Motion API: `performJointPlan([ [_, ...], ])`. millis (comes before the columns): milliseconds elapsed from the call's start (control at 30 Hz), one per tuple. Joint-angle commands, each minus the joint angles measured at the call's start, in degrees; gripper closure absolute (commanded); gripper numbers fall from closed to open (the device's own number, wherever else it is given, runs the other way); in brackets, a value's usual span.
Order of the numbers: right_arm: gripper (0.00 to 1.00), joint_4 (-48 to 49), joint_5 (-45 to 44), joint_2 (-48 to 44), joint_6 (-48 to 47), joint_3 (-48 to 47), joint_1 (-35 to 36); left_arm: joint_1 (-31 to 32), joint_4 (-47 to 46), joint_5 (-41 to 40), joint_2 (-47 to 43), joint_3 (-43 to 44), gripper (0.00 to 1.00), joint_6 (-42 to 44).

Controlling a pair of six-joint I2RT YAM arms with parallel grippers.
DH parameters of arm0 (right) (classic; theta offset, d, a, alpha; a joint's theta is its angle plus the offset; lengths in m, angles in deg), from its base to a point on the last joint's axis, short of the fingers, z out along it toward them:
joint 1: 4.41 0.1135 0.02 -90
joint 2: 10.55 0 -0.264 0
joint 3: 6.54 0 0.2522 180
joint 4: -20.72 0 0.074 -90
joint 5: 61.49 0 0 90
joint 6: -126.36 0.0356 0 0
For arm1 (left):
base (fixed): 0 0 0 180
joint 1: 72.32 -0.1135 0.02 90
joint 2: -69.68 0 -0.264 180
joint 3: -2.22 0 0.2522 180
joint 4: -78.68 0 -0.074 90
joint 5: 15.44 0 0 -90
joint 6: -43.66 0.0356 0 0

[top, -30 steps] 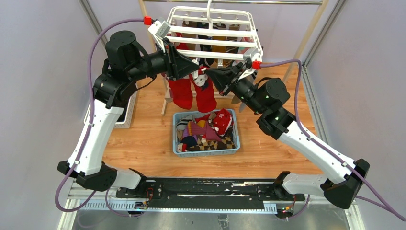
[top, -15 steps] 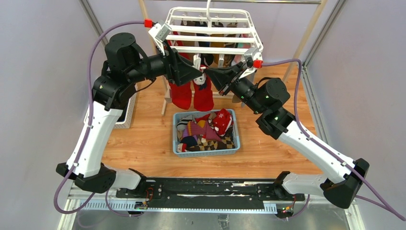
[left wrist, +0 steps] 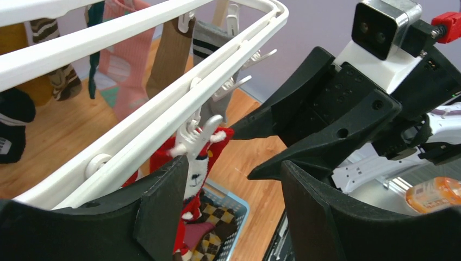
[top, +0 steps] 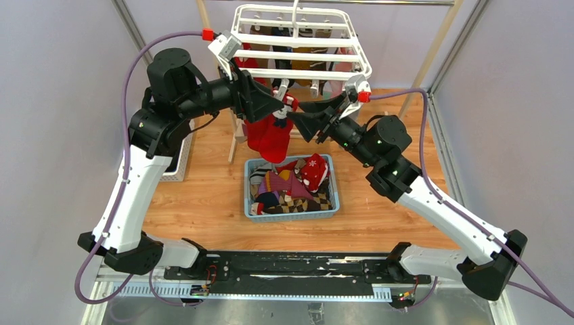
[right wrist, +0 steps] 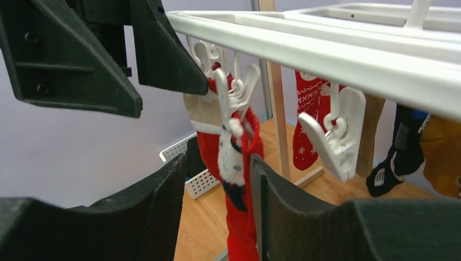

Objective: Clip the socks to the hanger
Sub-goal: Clamp the sock onto the hanger, then open the clamp at the hanger.

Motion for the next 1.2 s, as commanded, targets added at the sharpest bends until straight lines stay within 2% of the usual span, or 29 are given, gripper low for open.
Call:
performJointPlan([
  [0, 0.51, -2.19, -0.81, -4.34, -0.38, 3.56, -1.15, 0.34, 2.31, -3.29, -0.77, -0.29, 0.33, 3.97],
  [233, 0.44, -7.93, -4.09, -11.34, -1.23, 8.47, -5.76, 0.35, 3.52, -5.15, -1.01, -1.02, 0.34, 6.84],
  [433, 0.40, -9.87, -3.24, -10.07, -2.63, 6.03, -9.11, 0.35, 3.65, -4.73, -1.45, -1.11, 0.34, 6.82],
  [700, 0.39, -4.33, -3.57, -8.65, -2.08, 5.67, -8.92, 0.35, 4.61, -4.20, -3.28, -1.74, 0.35, 7.02],
  [833, 0.39, -0.23, -11.64, -7.03, -5.42, 6.06, -3.74, 0.35, 4.57, -3.65, -3.70, -2.48, 0.35, 6.49],
  [1000, 0.40, 4.00, -26.13, -3.88, -17.09, 4.86, 6.73, 0.33, 5.04, -3.48, -3.97, -2.41, 0.35, 6.40],
  [1167, 0.42, 10.18, -32.93, -1.29, -20.27, 4.55, 9.82, 0.35, 5.45, -3.21, -4.16, -2.45, 0.35, 6.46],
])
